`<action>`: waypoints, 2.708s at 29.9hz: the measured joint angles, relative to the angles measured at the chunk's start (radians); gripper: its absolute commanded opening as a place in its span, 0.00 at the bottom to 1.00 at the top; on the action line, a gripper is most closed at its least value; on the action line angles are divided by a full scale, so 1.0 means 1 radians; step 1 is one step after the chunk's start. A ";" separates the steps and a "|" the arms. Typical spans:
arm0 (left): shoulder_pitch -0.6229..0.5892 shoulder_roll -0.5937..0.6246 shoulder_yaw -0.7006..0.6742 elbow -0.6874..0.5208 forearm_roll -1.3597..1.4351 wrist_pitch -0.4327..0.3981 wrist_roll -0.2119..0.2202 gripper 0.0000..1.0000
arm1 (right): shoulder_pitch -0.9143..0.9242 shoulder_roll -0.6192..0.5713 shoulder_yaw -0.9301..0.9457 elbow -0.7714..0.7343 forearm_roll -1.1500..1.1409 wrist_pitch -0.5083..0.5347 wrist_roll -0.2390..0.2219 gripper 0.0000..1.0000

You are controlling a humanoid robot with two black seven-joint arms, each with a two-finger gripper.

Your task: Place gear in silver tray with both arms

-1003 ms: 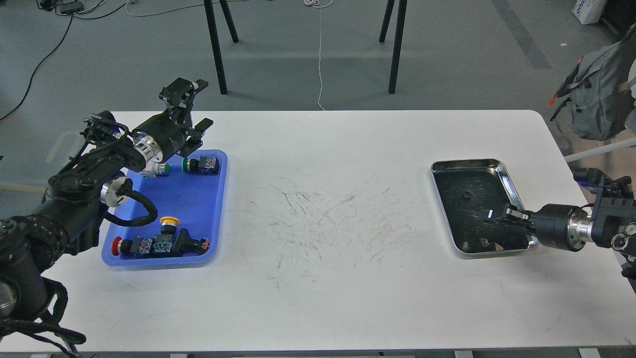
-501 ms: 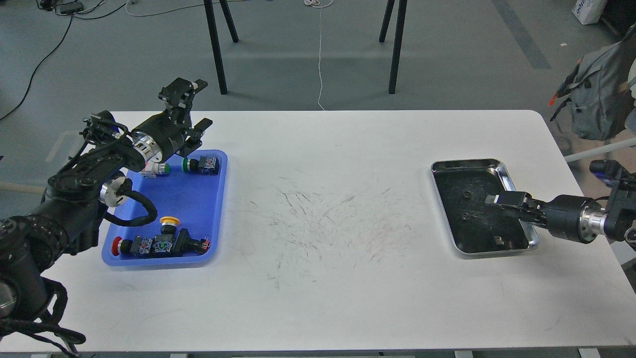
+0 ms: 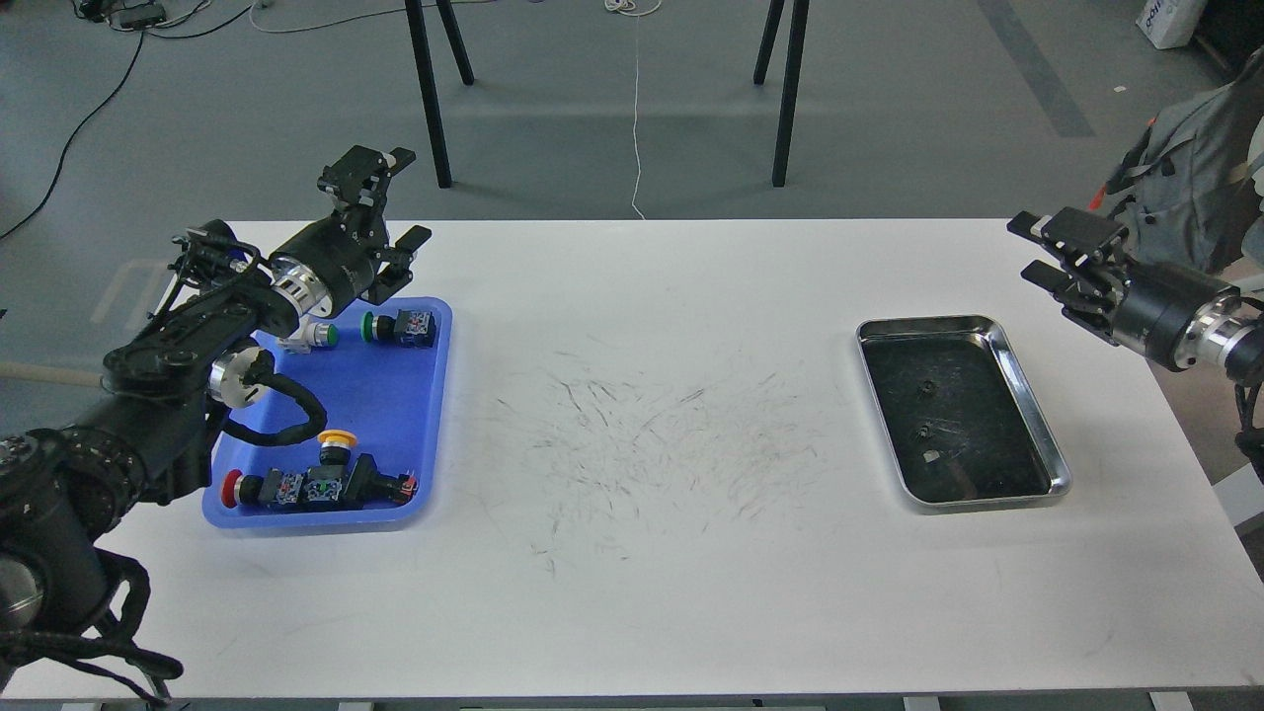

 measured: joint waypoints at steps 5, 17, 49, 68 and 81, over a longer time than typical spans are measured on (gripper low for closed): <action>-0.003 -0.001 -0.077 0.002 -0.039 0.000 0.000 1.00 | -0.016 0.057 0.083 -0.007 0.044 -0.044 0.000 0.82; 0.002 -0.037 -0.107 -0.001 -0.061 0.000 0.000 1.00 | -0.020 0.273 0.160 -0.036 0.422 -0.123 0.000 0.99; 0.023 0.199 -0.061 -0.456 -0.120 0.000 0.000 1.00 | -0.045 0.446 0.265 -0.088 0.510 -0.083 -0.115 1.00; 0.054 0.229 -0.015 -0.546 -0.072 0.136 0.000 1.00 | -0.054 0.461 0.283 -0.073 0.512 -0.134 -0.105 0.99; 0.071 0.152 -0.012 -0.411 -0.079 0.151 0.000 1.00 | -0.054 0.412 0.305 -0.055 0.512 -0.134 -0.104 0.99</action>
